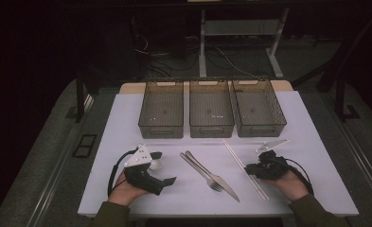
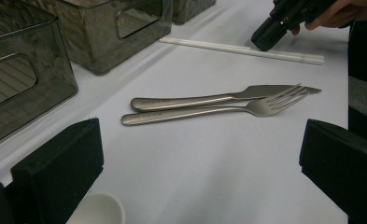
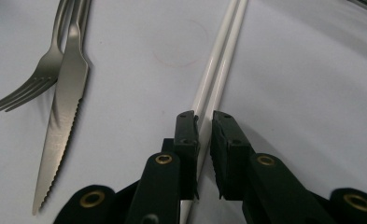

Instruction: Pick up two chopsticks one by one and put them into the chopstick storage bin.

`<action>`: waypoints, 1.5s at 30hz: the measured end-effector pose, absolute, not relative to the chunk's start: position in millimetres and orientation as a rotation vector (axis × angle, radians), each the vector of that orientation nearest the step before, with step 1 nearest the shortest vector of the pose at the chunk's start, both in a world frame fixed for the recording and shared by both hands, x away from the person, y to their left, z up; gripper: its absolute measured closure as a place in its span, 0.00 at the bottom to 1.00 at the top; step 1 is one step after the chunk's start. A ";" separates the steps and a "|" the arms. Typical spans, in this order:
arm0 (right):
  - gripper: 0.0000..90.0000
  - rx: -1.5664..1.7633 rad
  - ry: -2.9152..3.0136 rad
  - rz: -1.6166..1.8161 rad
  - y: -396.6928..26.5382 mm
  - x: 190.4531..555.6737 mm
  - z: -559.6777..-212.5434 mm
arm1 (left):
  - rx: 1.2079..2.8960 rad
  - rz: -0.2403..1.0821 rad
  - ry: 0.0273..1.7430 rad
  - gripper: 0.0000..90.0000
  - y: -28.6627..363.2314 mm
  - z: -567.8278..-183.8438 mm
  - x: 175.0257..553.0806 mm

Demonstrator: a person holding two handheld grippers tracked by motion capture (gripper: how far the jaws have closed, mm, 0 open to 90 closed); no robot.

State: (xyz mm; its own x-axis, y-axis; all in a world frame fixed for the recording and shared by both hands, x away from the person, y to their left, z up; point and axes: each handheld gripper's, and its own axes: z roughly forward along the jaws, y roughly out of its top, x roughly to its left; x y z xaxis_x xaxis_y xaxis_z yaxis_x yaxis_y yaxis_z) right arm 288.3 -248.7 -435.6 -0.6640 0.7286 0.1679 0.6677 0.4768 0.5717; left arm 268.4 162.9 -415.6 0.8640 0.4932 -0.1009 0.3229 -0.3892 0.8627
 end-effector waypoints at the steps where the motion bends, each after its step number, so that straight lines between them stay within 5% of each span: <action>1: 0.89 1.240 2.614 0.944 -248.7 288.3 -435.6 | 2.010 0.208 0.597 0.00 163.0 -415.6 268.4; 45: 0.94 1.254 2.485 0.840 -247.3 276.9 -440.3 | 2.031 0.203 0.599 0.00 162.9 -417.3 268.3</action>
State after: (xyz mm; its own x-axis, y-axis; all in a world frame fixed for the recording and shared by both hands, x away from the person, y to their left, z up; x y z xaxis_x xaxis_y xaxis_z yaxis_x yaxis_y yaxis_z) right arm 276.9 -247.3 -440.3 -0.6060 0.7940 0.0478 0.6601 0.4684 0.5872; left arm 268.3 162.9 -417.3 0.8649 0.4918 -0.1002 0.3300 -0.4067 0.8519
